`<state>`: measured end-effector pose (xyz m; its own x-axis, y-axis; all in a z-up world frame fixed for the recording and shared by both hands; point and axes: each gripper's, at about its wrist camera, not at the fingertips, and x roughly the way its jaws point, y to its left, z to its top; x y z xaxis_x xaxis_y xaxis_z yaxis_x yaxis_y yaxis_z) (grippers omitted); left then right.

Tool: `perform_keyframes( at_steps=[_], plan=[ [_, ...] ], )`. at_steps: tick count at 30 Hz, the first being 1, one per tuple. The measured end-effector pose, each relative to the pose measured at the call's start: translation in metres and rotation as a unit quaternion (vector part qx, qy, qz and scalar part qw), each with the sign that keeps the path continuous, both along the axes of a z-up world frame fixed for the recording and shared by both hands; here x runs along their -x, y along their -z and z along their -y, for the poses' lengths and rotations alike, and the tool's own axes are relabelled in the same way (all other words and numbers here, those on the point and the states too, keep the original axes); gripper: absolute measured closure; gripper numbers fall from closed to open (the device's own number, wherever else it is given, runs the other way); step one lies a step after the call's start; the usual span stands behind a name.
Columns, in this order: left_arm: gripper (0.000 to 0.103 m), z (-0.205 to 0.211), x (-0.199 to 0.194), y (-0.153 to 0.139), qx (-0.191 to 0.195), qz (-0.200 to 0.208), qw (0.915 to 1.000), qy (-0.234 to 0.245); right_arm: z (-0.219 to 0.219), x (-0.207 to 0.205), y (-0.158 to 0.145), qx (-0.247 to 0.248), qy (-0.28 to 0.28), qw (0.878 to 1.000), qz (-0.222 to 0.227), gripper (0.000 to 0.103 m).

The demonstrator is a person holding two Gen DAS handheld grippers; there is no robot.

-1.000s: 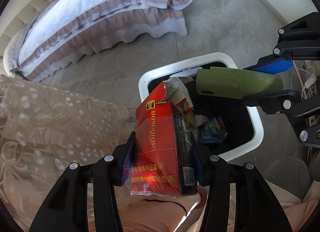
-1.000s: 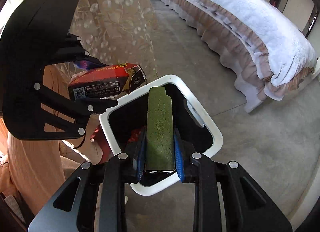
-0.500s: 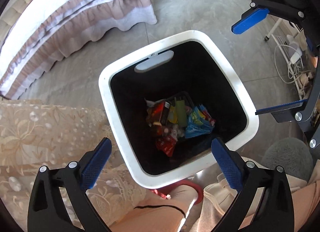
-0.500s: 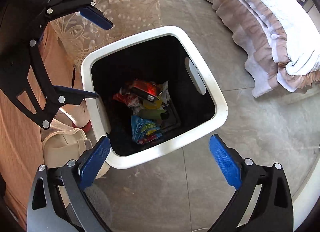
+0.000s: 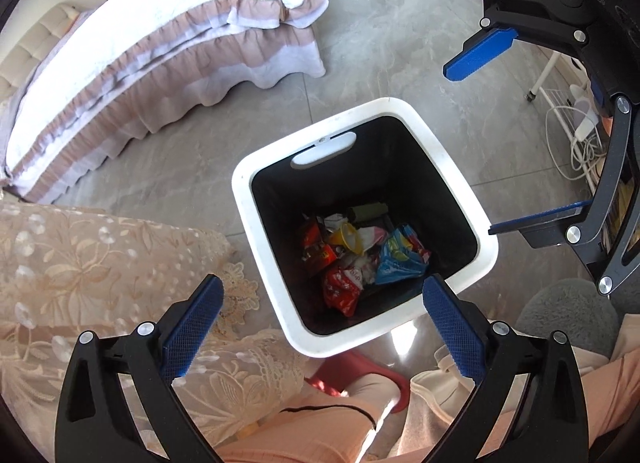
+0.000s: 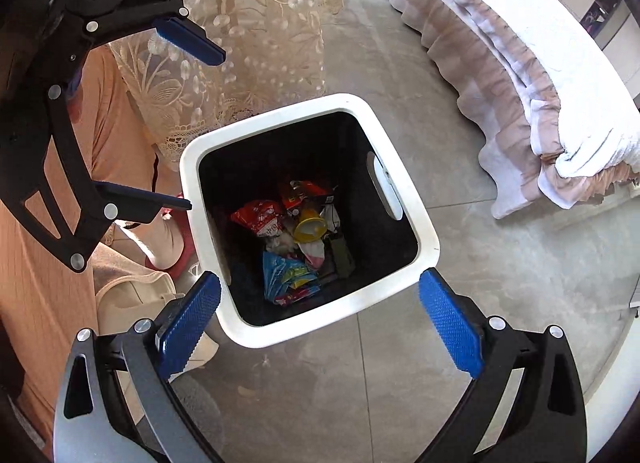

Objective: Collect trash

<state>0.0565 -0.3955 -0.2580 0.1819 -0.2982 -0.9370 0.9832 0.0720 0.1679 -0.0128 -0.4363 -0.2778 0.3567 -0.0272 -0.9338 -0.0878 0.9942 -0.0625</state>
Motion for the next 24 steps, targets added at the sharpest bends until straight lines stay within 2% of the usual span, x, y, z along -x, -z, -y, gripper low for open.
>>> perform_keyframes(
  at_steps=[8, 14, 17, 21, 24],
  plan=[
    [0.005, -0.021, -0.006, -0.027, 0.034, 0.014, 0.999, -0.026, -0.016, -0.002, -0.026, 0.024, -0.009, 0.999, 0.027, 0.004],
    [0.005, -0.05, -0.017, -0.056, 0.087, 0.011, 0.9919, -0.092, -0.028, -0.003, -0.055, 0.022, 0.008, 0.996, 0.082, 0.004],
    [0.005, -0.067, -0.018, -0.074, 0.108, 0.027, 0.9872, -0.114, -0.039, -0.003, -0.08, 0.027, 0.011, 0.992, 0.123, 0.004],
    [0.005, -0.096, -0.02, -0.105, 0.154, 0.051, 0.9754, -0.149, -0.056, -0.002, -0.115, 0.025, 0.01, 0.984, 0.177, 0.004],
    [0.005, -0.121, -0.022, -0.133, 0.195, 0.067, 0.9593, -0.193, -0.07, -0.004, -0.142, 0.036, 0.013, 0.976, 0.214, 0.004]
  ],
)
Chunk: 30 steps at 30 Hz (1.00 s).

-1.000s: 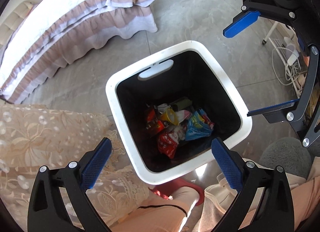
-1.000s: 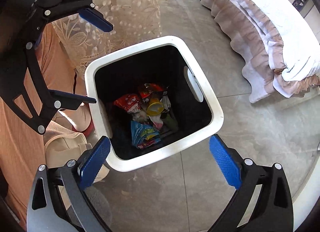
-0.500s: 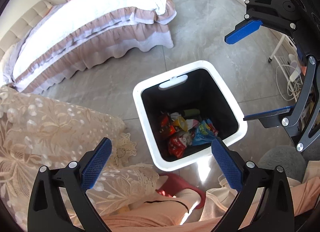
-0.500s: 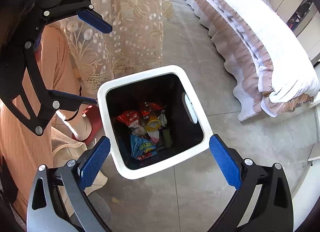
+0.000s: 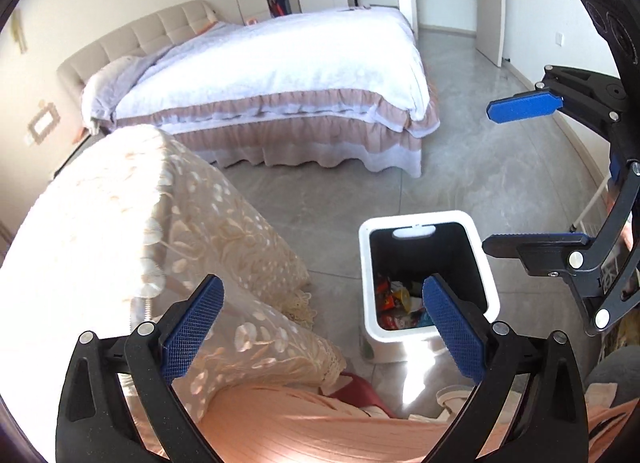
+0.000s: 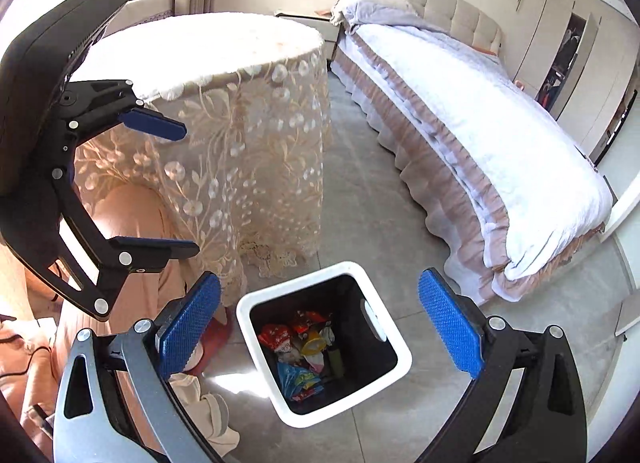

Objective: Collect trash

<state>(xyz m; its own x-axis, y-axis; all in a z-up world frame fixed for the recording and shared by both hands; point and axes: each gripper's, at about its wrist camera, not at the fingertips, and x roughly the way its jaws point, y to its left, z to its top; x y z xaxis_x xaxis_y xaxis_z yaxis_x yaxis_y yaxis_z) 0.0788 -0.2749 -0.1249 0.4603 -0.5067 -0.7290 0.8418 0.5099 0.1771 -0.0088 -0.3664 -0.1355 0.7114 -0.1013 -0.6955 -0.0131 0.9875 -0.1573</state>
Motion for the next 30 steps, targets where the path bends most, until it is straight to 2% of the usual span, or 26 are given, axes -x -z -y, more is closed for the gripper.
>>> perform_keyframes(
  at_steps=[4, 7, 10, 13, 16, 18, 24, 30],
  plan=[
    [0.005, -0.036, -0.002, -0.033, 0.05, 0.018, 0.9956, -0.077, -0.026, -0.004, -0.035, -0.004, 0.009, 0.998, 0.056, 0.004],
    [0.005, -0.065, -0.001, -0.054, 0.061, 0.057, 0.9848, -0.152, -0.047, -0.008, -0.055, -0.007, 0.034, 0.993, 0.112, 0.004],
    [0.005, -0.096, -0.002, -0.076, 0.069, 0.084, 0.9678, -0.227, -0.067, -0.013, -0.069, -0.052, 0.05, 0.985, 0.158, 0.004],
    [0.005, -0.132, 0.003, -0.099, 0.106, 0.096, 0.9466, -0.289, -0.08, -0.017, -0.084, -0.109, 0.045, 0.976, 0.184, 0.004],
    [0.005, -0.162, 0.015, -0.117, 0.136, 0.12, 0.925, -0.334, -0.093, -0.018, -0.097, -0.133, 0.038, 0.968, 0.208, 0.004],
    [0.005, -0.176, 0.024, -0.126, 0.149, 0.138, 0.9116, -0.357, -0.104, -0.02, -0.107, -0.134, 0.03, 0.966, 0.218, 0.004],
    [0.005, -0.209, 0.045, -0.145, 0.167, 0.174, 0.8839, -0.401, -0.141, -0.014, -0.129, -0.133, 0.006, 0.958, 0.255, 0.004],
    [0.005, -0.222, 0.058, -0.153, 0.183, 0.184, 0.8702, -0.419, -0.164, -0.009, -0.14, -0.1, 0.01, 0.954, 0.281, 0.004]
  ],
)
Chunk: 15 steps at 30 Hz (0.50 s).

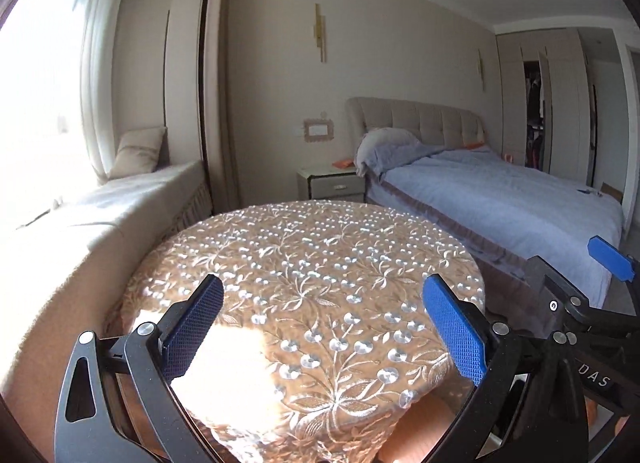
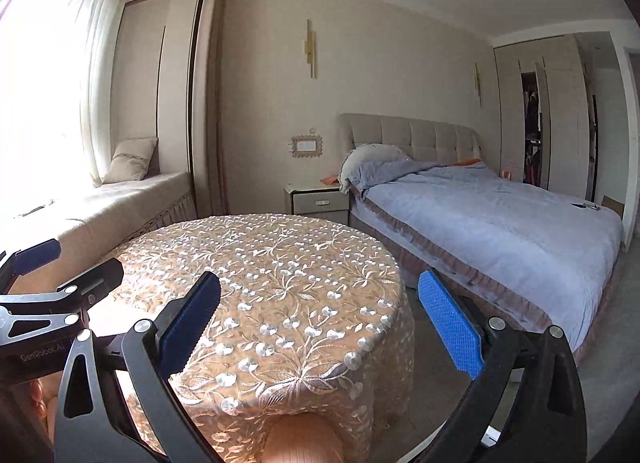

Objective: Collect trash

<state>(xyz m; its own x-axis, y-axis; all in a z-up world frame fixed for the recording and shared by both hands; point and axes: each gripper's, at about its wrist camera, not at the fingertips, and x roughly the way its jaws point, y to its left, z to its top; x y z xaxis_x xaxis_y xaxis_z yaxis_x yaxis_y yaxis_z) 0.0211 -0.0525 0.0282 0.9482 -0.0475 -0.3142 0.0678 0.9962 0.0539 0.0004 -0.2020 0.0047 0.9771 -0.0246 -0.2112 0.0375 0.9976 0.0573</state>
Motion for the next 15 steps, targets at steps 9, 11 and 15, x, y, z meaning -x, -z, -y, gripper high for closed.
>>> perform_keyframes(
  at_steps=[9, 11, 15],
  plan=[
    [0.005, 0.002, 0.009, -0.001, -0.007, 0.005, 0.9999, 0.005, 0.008, 0.003, -0.005, -0.017, 0.0, 1.0, -0.007, 0.004],
    [0.005, 0.006, 0.011, -0.001, -0.016, 0.009, 0.9998, 0.009, 0.008, 0.005, -0.005, -0.018, 0.005, 1.0, -0.009, 0.004],
    [0.005, 0.009, 0.011, 0.002, -0.02, 0.008, 0.9997, 0.008, 0.009, 0.007, -0.004, -0.024, 0.005, 1.0, -0.012, 0.004]
  ],
)
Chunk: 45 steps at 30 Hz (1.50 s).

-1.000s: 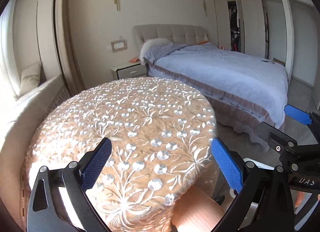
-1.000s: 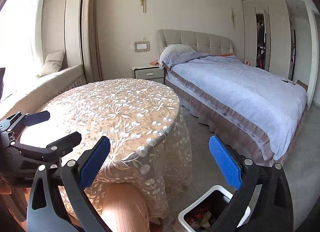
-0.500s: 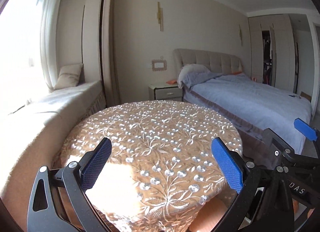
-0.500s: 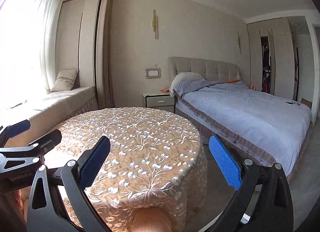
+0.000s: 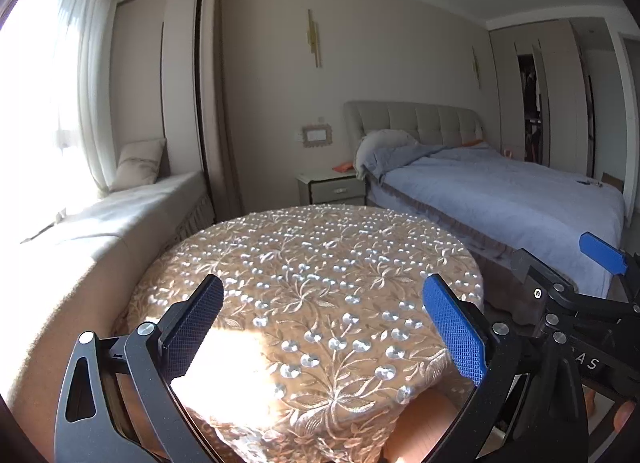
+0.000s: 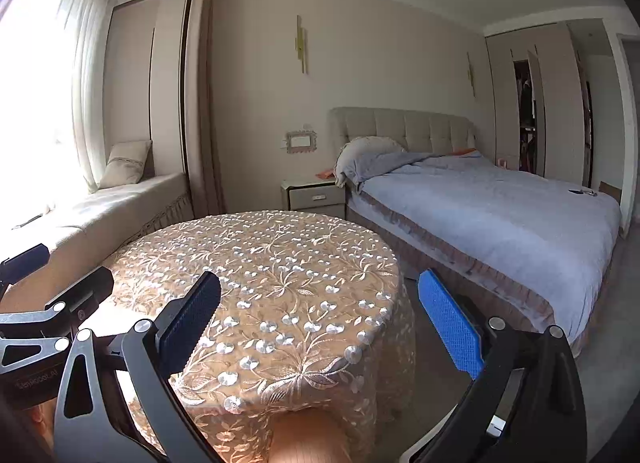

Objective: Collect trash

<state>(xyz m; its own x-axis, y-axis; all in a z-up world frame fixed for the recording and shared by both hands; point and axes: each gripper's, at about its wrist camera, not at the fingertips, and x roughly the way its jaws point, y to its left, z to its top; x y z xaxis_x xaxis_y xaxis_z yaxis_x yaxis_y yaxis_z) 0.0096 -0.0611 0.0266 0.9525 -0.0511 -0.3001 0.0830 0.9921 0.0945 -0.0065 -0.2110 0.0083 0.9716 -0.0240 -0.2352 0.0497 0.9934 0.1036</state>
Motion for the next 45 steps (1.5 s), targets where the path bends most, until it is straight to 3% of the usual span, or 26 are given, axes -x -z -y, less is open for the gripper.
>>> perform_keyframes(
  at_steps=[11, 45],
  plan=[
    [0.005, 0.0015, 0.0006, 0.0003, -0.01, 0.001, 0.9996, -0.026, 0.0009, -0.0001, 0.0031, -0.003, -0.001, 1.0, -0.008, 0.004],
    [0.005, 0.003, 0.0042, -0.0039, -0.006, 0.001, 0.9992, -0.04, 0.0017, -0.002, 0.0049, -0.008, -0.002, 1.0, -0.013, 0.004]
  ],
)
